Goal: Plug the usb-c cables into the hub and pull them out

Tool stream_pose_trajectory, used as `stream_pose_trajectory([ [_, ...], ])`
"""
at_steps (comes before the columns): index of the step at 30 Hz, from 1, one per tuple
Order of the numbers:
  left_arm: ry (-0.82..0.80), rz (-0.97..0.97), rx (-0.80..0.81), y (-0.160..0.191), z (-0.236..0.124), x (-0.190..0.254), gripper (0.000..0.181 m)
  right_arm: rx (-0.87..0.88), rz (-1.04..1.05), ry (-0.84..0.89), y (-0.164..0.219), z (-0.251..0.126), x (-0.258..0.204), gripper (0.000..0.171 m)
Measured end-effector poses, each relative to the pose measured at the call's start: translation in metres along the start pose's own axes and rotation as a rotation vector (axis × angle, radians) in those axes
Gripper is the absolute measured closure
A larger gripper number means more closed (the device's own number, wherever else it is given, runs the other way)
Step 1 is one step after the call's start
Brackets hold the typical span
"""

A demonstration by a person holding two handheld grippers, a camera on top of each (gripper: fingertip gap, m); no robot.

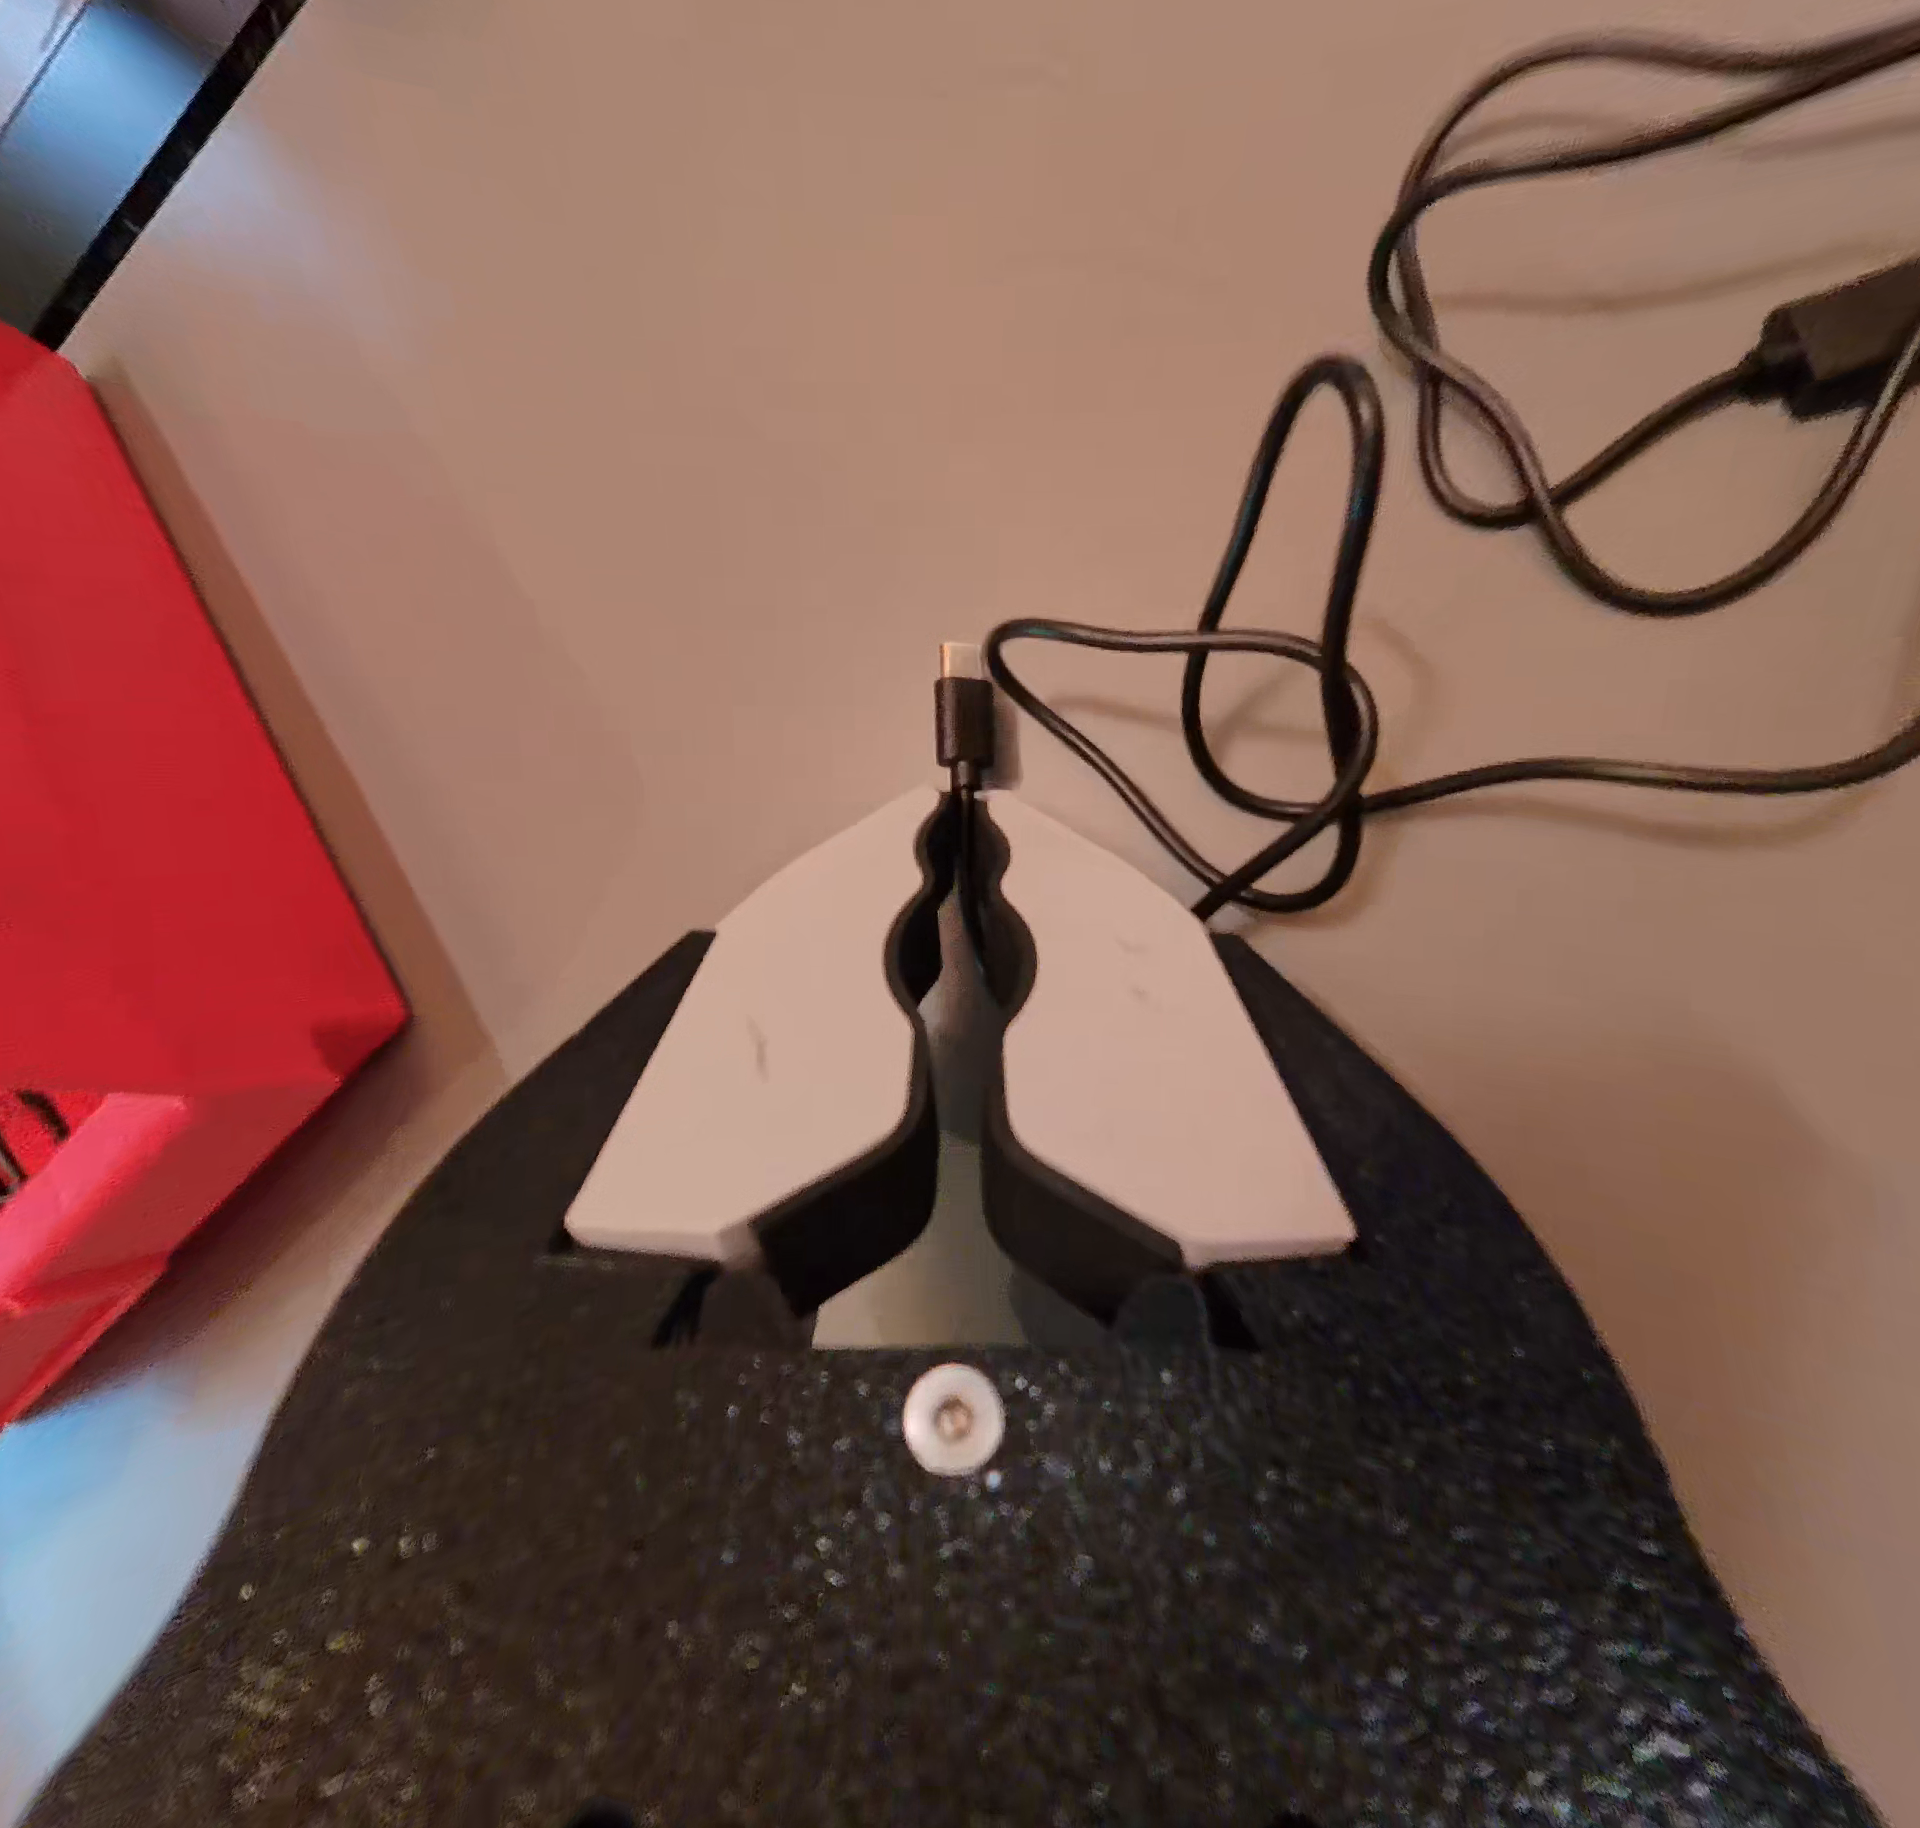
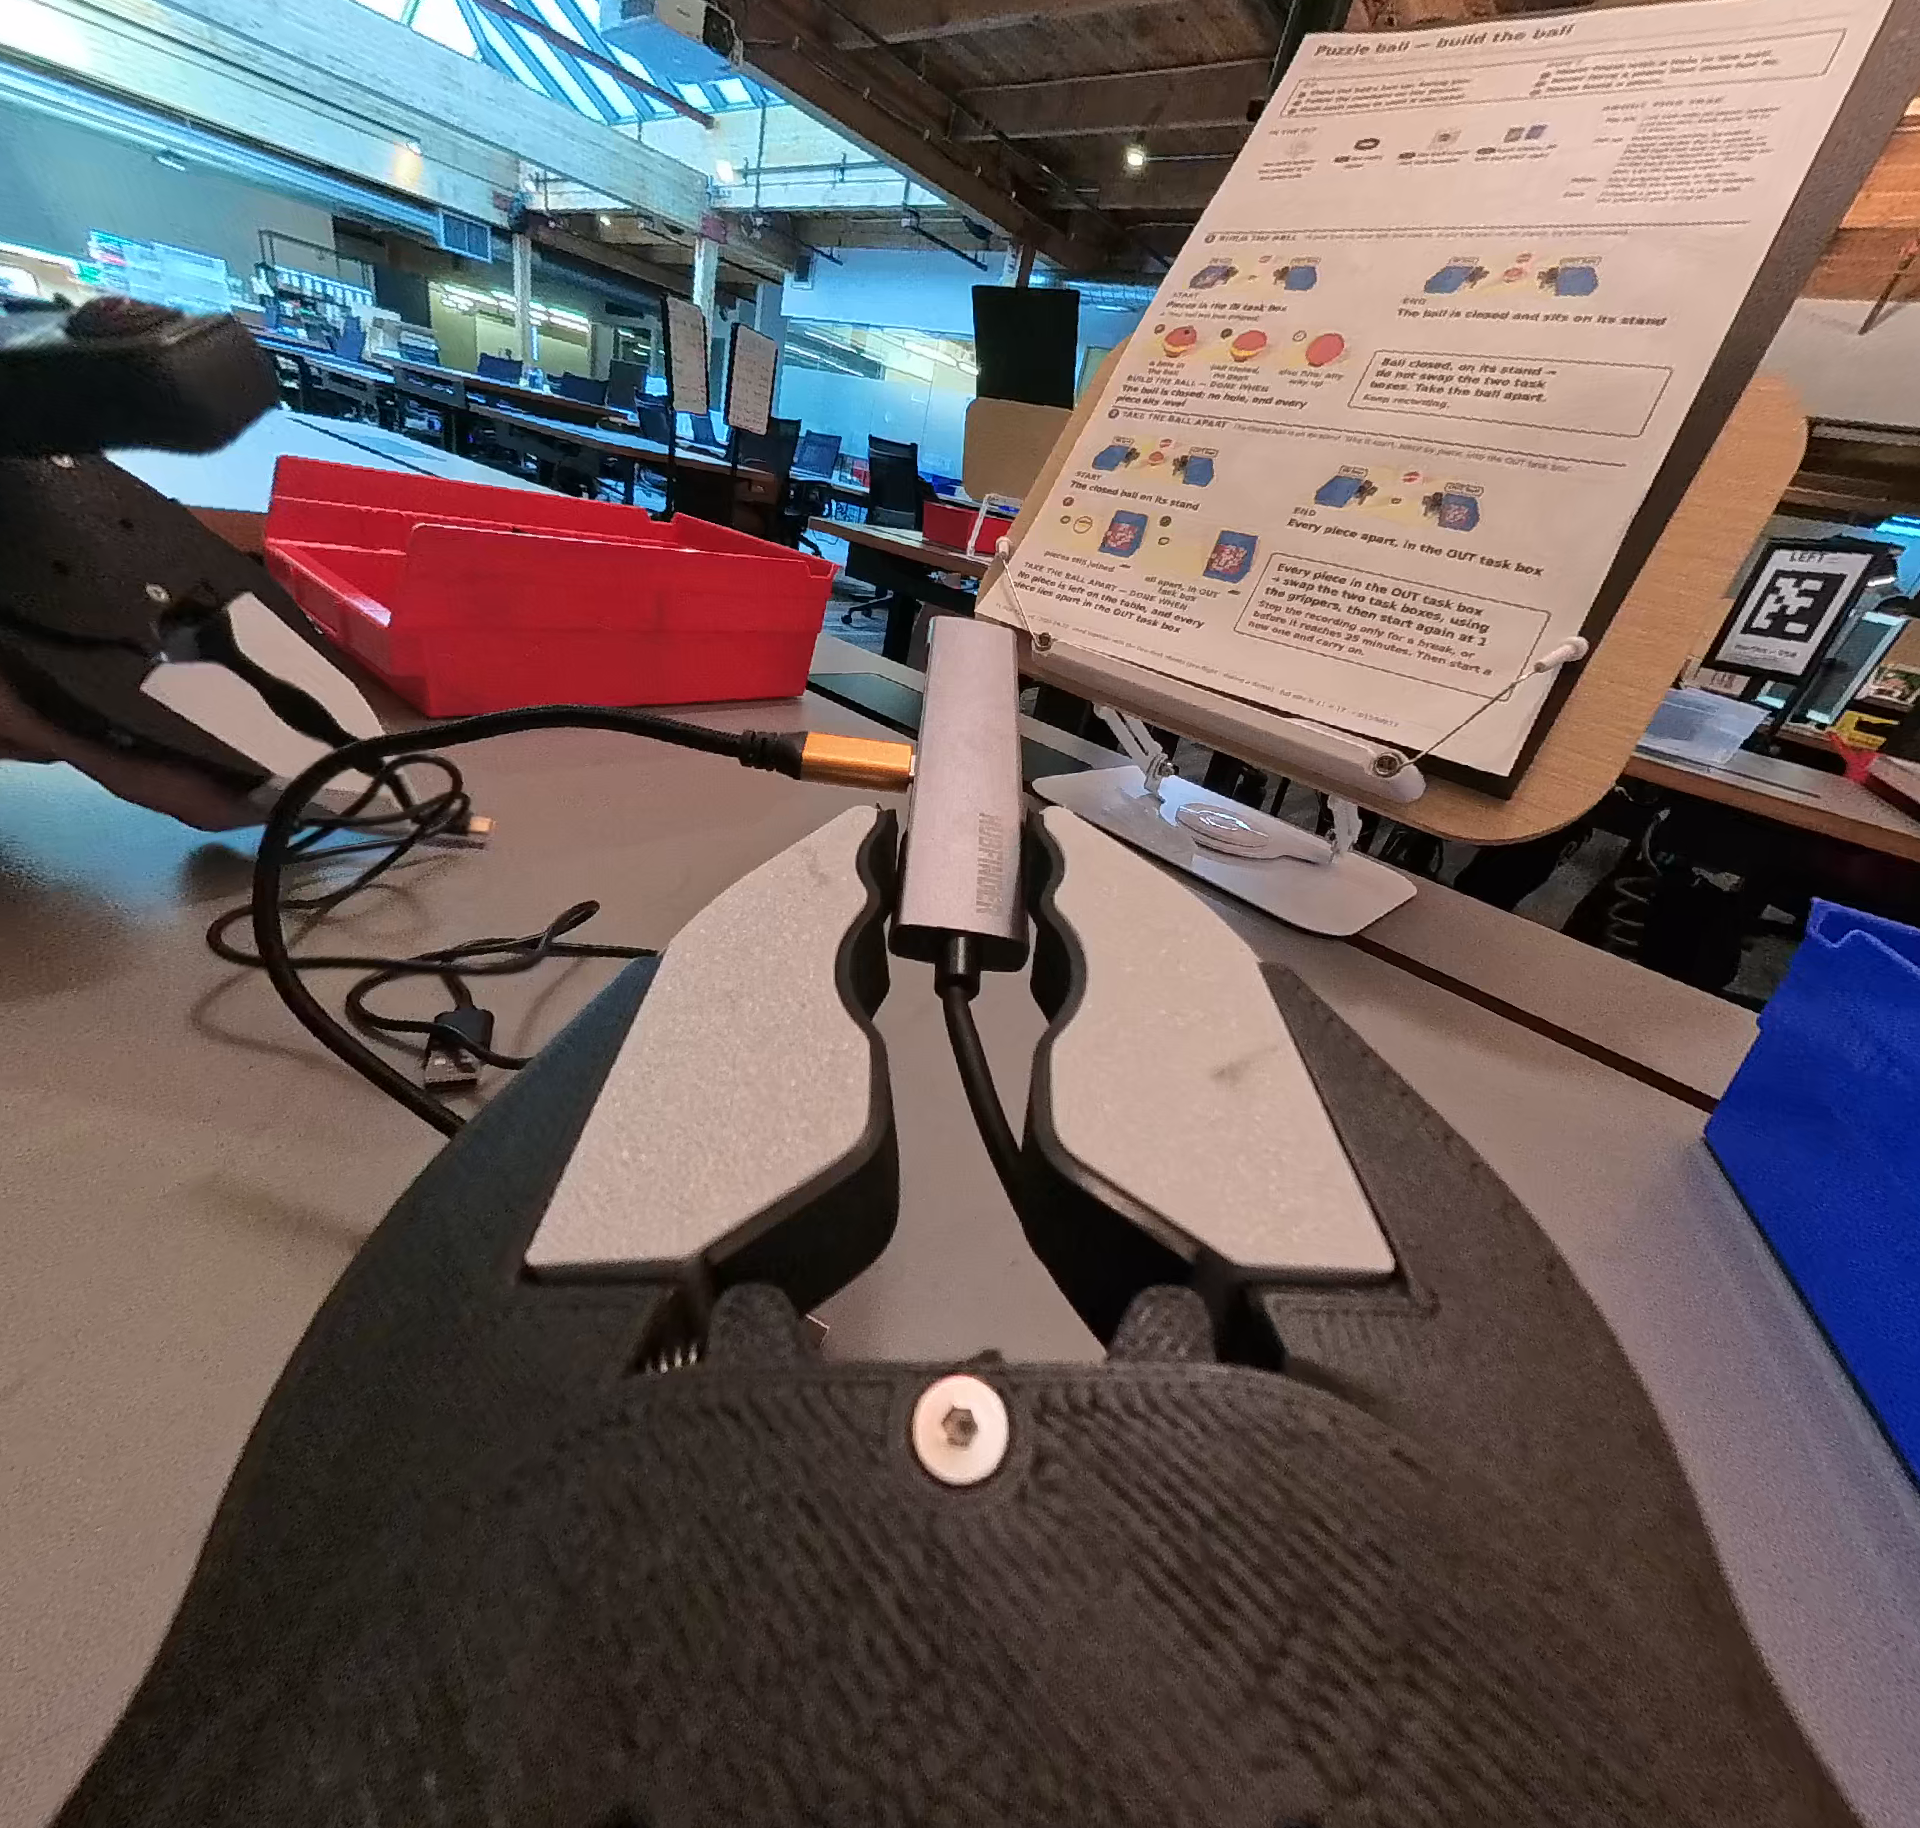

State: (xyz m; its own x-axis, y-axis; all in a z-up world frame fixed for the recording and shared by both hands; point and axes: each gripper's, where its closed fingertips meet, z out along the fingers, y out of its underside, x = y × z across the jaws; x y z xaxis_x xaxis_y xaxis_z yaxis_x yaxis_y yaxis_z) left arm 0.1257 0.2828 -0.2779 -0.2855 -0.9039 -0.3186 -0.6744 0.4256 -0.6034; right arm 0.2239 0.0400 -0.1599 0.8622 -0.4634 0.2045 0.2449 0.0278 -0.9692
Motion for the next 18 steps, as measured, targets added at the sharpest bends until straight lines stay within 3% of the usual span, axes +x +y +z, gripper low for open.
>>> stream_pose_trajectory([
  [1, 0.005, -0.039, 0.017, -0.005, -0.005, -0.002, 0.179, 0.002, 0.001, -0.001, 0.000, 0.000, 0.000, 0.147],
  [5, 0.113, -0.273, 0.125, -0.044, -0.041, -0.007, 0.179, -0.001, 0.003, -0.003, 0.000, 0.000, 0.000, 0.147],
  [10, 0.394, -0.366, 0.228, -0.111, -0.088, 0.024, 0.179, -0.010, 0.011, -0.012, 0.001, 0.002, 0.000, 0.147],
  [18, 0.483, -0.250, 0.151, -0.170, -0.074, 0.089, 0.179, -0.032, 0.034, -0.033, 0.005, 0.005, -0.001, 0.147],
])
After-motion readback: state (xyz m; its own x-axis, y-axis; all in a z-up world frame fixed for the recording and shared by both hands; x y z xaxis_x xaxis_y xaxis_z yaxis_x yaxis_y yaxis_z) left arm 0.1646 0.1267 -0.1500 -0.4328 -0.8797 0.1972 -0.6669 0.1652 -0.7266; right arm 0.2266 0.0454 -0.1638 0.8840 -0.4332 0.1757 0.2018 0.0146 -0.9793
